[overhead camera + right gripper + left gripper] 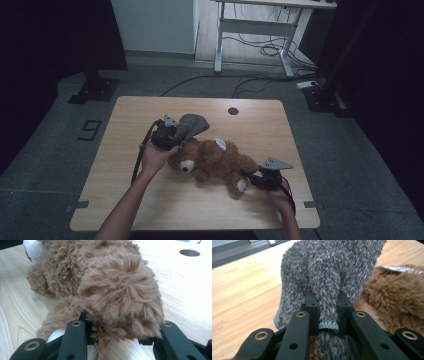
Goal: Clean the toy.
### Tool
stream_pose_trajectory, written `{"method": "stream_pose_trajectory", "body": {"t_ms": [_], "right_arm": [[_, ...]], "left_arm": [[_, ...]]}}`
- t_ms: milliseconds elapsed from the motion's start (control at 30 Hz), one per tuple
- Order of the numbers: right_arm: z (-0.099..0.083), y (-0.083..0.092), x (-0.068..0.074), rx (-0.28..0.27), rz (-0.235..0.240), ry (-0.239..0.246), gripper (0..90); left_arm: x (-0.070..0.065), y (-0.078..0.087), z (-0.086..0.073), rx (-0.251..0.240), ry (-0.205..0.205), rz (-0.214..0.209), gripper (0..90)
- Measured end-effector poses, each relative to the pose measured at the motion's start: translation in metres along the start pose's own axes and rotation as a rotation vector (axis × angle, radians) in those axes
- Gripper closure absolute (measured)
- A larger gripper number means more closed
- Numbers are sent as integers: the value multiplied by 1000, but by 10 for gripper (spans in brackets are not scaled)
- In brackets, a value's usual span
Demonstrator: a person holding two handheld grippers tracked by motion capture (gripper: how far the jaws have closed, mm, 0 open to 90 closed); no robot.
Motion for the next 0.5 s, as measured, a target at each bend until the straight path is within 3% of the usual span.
{"method": "stream_pose_trajectory", "body": {"t_ms": [333,500], "right_arm": [[-1,2,1,3,28,-1,594],[1,6,4,-21,60,-35,488]], "left_arm": [[9,5,-25,-16,33,-41,769],[7,5,-41,-41,52,-76,776]]}}
Point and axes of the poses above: each handheld gripper's, and its own axes: y roughly backward along the jaws, z roughly out of its top, x roughly to its left, the point moved 6 cm from there along -y, roughly forward along the jaws, and after that the axes turned 10 degrees about x, right-handed, at the moved point
